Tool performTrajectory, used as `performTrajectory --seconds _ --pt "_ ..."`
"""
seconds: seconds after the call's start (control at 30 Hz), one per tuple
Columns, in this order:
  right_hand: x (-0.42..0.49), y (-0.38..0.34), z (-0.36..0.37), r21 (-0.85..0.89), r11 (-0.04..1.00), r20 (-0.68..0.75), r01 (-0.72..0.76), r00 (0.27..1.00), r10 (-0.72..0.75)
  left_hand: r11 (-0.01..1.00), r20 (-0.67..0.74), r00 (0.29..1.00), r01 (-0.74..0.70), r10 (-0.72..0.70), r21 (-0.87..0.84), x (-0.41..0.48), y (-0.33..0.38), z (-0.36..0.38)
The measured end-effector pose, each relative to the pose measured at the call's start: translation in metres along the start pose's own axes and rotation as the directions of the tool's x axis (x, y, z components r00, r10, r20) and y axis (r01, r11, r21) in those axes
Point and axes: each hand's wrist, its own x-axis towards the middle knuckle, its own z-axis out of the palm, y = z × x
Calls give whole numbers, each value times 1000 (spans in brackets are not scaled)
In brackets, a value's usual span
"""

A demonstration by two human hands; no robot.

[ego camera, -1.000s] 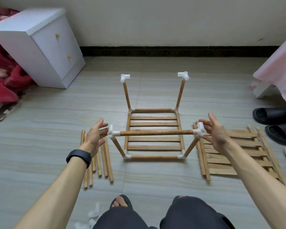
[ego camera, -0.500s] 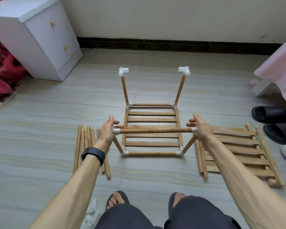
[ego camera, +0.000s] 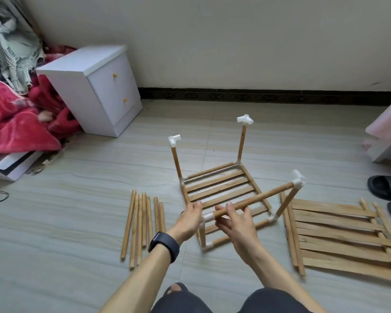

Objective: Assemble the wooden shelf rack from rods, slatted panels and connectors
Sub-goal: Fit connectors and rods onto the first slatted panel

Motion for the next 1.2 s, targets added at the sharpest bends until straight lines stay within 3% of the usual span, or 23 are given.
performTrajectory --seconds 0.1,0.17,0.27,0.37,0.4,0.53,0.63,0.73,0.87,0.97,1.07,1.13,1.2 --pt "13 -20 -5 -54 998 -59 36 997 -39 977 -1 996 -87 89 197 -1 2 -10" --pt "24 -31 -26 -164 986 -70 23 997 -35 935 -121 977 -129 178 330 2 4 -26" --pt "42 -51 -63 -412 906 -115 96 981 -156 705 -280 894 -53 349 707 15 3 -58" --pt "66 -85 -92 -625 770 -266 127 893 -363 493 -248 898 40 364 869 27 -16 -80" --pt "74 -97 -98 -657 746 -315 105 861 -399 499 -206 915 7 346 866 29 -21 -81" --pt "86 -111 -100 -719 692 -398 64 778 -486 701 -129 932 -159 340 696 24 -30 -53" --pt "68 -71 -88 -707 682 -390 186 702 -596 726 -164 921 -160 355 669 23 -30 -39" --pt "59 -46 -84 -721 628 -330 292 652 -682 724 -96 948 -163 303 671 15 -25 -34" --pt "88 -90 -93 -756 636 -320 153 762 -563 802 114 974 -224 194 553 -7 -2 -27" --pt "97 -119 -99 -727 682 -364 75 800 -477 810 323 925 -340 198 477 -23 14 -6" --pt "65 -103 -91 -588 799 -398 128 814 -423 721 323 883 -466 341 512 -22 25 15" --pt "27 -74 -83 -477 864 -296 161 896 -331 634 296 856 -514 424 578 -13 33 15" --pt "-8 -47 -78 -468 858 -192 211 924 -331 555 166 853 -458 495 694 1 42 -1"
